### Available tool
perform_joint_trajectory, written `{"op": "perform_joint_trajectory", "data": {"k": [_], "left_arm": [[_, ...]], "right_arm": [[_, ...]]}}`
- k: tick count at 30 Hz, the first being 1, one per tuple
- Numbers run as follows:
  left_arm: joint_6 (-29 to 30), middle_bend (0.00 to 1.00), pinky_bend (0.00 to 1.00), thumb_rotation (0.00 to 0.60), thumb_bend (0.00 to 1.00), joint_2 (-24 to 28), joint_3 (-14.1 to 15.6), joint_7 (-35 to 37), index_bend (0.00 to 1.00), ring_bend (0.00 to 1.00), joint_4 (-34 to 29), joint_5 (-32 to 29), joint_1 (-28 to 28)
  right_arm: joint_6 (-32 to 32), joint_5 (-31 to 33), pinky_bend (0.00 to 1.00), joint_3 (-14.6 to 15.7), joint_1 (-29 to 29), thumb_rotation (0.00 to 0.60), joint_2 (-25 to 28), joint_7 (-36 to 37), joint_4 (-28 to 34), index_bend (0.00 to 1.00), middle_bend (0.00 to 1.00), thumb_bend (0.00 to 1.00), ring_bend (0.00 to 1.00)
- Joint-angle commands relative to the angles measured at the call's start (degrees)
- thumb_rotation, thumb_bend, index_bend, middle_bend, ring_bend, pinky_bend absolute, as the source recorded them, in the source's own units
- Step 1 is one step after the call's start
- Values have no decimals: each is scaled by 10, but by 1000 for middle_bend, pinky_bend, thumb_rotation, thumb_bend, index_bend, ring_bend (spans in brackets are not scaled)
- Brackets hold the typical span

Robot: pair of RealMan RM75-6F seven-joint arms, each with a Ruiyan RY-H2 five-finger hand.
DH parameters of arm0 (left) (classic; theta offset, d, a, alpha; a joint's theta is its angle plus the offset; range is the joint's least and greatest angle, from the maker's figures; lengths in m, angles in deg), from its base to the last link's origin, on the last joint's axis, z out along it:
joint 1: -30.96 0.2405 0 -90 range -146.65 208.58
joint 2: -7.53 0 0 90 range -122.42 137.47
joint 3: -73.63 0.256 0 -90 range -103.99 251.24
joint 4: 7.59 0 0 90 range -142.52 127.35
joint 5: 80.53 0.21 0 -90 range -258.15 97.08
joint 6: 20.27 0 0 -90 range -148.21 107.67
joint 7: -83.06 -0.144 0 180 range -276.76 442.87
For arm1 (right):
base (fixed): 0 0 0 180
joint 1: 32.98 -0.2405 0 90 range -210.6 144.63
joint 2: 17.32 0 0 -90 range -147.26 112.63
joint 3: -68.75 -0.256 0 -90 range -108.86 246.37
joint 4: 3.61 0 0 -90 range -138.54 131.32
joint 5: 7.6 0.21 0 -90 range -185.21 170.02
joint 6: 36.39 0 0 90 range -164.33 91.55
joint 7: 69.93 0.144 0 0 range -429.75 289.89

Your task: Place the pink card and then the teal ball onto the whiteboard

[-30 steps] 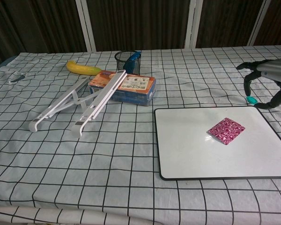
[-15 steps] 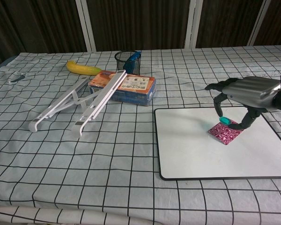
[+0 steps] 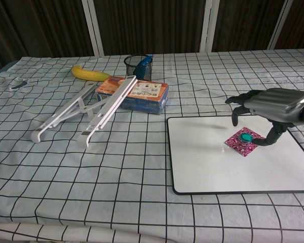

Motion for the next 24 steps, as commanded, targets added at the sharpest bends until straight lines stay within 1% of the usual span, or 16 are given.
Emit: {"op": "perform_joint_trajectory", "data": {"k": [1,2,5,7,8,10,11,12,15,19,21,22,24], "left_arm": [[0,0,0,600,387,0,0,0,0,0,0,0,0],[-1,0,0,600,387,0,0,-1,0,0,0,0,0],[-1,0,0,600,387,2,0,1,0,0,0,-3,1],[0,0,0,600,388,3,-1,-1,0,0,0,-5,1],[1,0,0,600,388,4,-1,-1,0,0,-1,-4,2],[3,0,0,600,388,6,0,-2,0,0,-2,-1,2],[4,0,0,600,388,6,0,-4,0,0,-2,0,2],[4,0,0,600,388,5,0,-9,0,0,-2,2,2],[0,0,0,600,390,4,2,-16,0,0,-5,6,0],[1,0,0,600,391,4,3,-15,0,0,-5,9,0],[6,0,0,600,391,3,2,-20,0,0,-5,10,2],[10,0,0,600,392,2,-1,-21,0,0,-6,6,4],[18,0,0,600,392,-1,-5,-27,0,0,-5,2,8]], "right_arm": [[9,-6,0,2,4,600,8,4,9,244,0,265,0],[15,-9,0,3,7,600,12,8,14,233,0,264,0],[88,-47,0,9,43,600,51,42,59,171,0,265,0],[162,-85,0,21,84,600,81,68,89,111,0,265,0],[207,-102,0,33,112,600,101,74,103,72,0,265,0],[258,-117,0,52,151,600,130,70,128,14,0,264,0],[284,-122,0,59,170,600,140,69,136,3,0,264,0],[325,-133,0,69,199,600,150,69,140,0,0,264,0],[401,-156,0,90,259,600,154,95,125,0,0,264,0],[416,-157,0,95,277,600,154,124,116,0,0,266,0],[424,-140,0,93,297,600,165,194,114,0,0,265,0],[432,-133,0,84,301,600,172,211,108,0,0,265,0],[426,-134,0,80,303,600,172,207,99,0,0,264,0]]}}
